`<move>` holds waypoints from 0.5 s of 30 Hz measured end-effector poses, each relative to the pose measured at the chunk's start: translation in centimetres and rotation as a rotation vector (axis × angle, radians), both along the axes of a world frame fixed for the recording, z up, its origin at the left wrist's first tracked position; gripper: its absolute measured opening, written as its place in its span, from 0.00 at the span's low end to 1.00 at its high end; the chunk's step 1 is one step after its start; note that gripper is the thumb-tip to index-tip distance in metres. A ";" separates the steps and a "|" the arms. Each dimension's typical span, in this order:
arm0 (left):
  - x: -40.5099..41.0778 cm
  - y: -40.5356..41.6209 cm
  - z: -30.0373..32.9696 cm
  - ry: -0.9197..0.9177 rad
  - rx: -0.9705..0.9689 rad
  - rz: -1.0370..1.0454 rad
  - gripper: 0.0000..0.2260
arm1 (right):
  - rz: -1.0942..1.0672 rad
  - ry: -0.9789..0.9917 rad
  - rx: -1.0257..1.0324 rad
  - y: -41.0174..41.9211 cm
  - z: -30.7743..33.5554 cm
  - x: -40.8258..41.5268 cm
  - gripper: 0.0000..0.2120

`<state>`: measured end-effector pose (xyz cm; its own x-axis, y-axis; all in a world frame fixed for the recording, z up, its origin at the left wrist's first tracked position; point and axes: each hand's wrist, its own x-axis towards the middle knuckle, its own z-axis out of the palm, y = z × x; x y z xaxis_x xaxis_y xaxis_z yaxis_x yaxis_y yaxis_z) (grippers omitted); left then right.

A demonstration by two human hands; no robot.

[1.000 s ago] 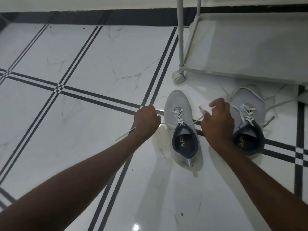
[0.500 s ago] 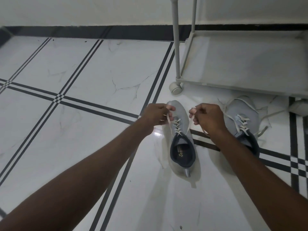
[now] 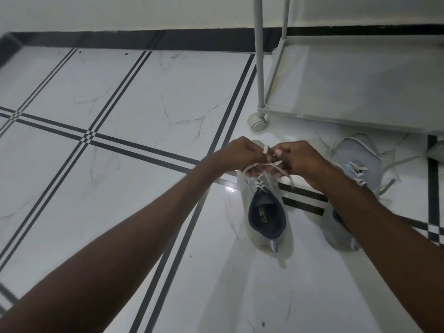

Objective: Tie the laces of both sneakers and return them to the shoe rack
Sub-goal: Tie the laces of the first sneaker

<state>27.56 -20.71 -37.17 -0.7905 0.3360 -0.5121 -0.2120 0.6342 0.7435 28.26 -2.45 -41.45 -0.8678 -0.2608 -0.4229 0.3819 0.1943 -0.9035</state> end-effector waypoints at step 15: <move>2.8 0.4 -4.3 1.175 -0.497 -0.214 0.06 | 0.117 -0.259 -0.066 -0.8 -0.7 -0.1 0.08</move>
<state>30.35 -20.32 -41.52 -0.8035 0.4865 0.3430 0.5436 0.8346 0.0898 28.20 -3.22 -42.16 -0.6955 -0.3872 -0.6052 0.5802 0.1942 -0.7910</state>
